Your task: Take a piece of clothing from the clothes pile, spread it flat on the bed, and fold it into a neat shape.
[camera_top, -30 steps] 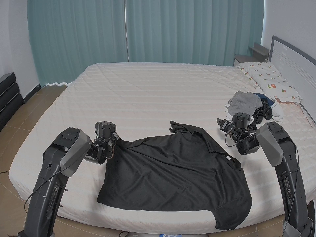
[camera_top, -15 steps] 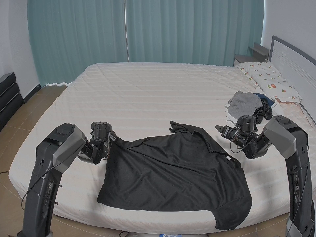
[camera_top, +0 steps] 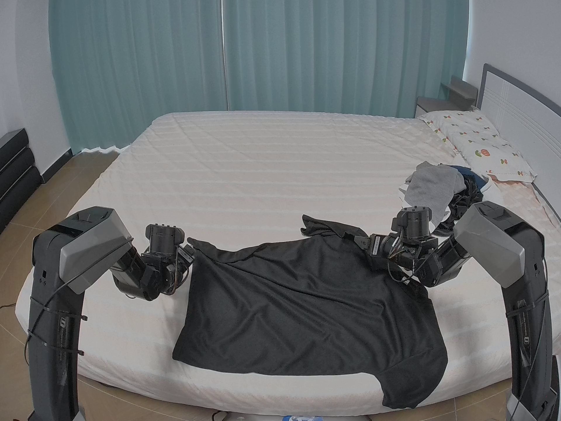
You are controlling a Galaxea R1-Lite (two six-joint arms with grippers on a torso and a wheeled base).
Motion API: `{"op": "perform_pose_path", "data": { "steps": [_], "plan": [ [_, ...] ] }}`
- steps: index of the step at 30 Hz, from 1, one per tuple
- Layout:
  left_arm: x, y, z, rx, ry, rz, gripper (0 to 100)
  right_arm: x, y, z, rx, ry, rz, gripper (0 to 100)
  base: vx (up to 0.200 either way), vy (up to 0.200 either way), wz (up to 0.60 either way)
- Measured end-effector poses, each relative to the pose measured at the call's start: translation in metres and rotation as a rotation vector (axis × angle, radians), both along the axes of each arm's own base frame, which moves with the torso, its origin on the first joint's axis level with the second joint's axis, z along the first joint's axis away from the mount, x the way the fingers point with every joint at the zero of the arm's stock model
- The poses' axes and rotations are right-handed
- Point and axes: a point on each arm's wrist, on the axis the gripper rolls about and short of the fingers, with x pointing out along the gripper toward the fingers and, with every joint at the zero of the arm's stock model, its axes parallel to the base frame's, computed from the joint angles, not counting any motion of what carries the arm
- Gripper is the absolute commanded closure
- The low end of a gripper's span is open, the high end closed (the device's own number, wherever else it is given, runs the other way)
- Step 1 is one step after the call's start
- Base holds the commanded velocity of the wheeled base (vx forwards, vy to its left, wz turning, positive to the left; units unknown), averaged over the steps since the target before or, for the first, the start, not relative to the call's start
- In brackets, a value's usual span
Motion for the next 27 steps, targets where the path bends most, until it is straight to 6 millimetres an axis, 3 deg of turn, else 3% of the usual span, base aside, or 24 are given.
{"op": "perform_pose_path", "data": {
  "steps": [8,9,19,27],
  "plan": [
    [-0.019,-0.007,0.016,-0.072,0.018,-0.061,0,0.008,0.014,-0.010,-0.111,-0.010,0.005,0,0.000,0.000,0.00],
    [-0.019,-0.007,0.017,-0.073,0.017,-0.063,0,0.010,0.014,-0.011,-0.117,-0.009,0.003,100,0.000,0.000,0.00],
    [-0.020,-0.009,0.023,-0.107,0.014,-0.104,0,0.030,0.008,-0.023,-0.143,-0.031,-0.075,100,0.000,0.000,0.00],
    [-0.020,-0.010,0.024,-0.107,0.013,-0.111,0,0.039,-0.022,-0.017,-0.112,-0.047,-0.137,100,0.000,0.000,0.00]
  ]
}}
